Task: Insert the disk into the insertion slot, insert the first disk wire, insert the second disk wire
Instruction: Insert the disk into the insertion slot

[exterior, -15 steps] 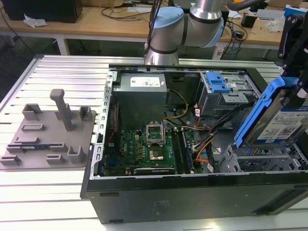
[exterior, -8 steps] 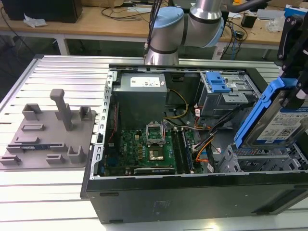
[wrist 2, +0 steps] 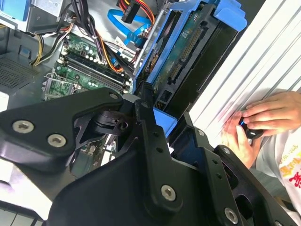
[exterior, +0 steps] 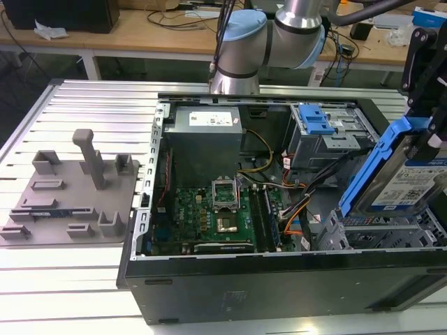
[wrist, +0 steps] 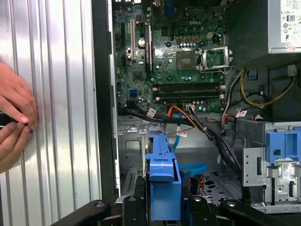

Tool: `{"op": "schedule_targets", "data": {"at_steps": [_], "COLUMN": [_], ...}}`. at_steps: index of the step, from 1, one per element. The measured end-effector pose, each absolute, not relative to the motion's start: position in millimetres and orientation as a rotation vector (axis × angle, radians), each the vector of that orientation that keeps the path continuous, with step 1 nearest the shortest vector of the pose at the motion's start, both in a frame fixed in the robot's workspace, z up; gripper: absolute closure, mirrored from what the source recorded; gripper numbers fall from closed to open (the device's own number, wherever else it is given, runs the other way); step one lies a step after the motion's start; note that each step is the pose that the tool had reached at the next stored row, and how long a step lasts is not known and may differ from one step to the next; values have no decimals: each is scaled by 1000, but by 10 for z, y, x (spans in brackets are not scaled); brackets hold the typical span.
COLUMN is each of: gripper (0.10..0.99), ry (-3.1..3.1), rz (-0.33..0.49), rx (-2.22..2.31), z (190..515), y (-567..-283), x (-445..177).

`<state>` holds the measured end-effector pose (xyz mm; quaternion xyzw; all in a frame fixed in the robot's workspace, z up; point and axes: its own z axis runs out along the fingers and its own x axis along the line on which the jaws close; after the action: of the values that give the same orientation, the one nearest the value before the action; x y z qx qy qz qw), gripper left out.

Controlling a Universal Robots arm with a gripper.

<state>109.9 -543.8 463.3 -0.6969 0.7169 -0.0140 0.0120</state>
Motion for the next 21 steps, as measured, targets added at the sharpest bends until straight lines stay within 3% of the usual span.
{"op": "schedule_targets", "data": {"at_steps": [21], "gripper": [722], "ry": [2237], "rz": [-40], "rx": [-2175], "z": [4484], "y": [-5446], "x": [1131]}}
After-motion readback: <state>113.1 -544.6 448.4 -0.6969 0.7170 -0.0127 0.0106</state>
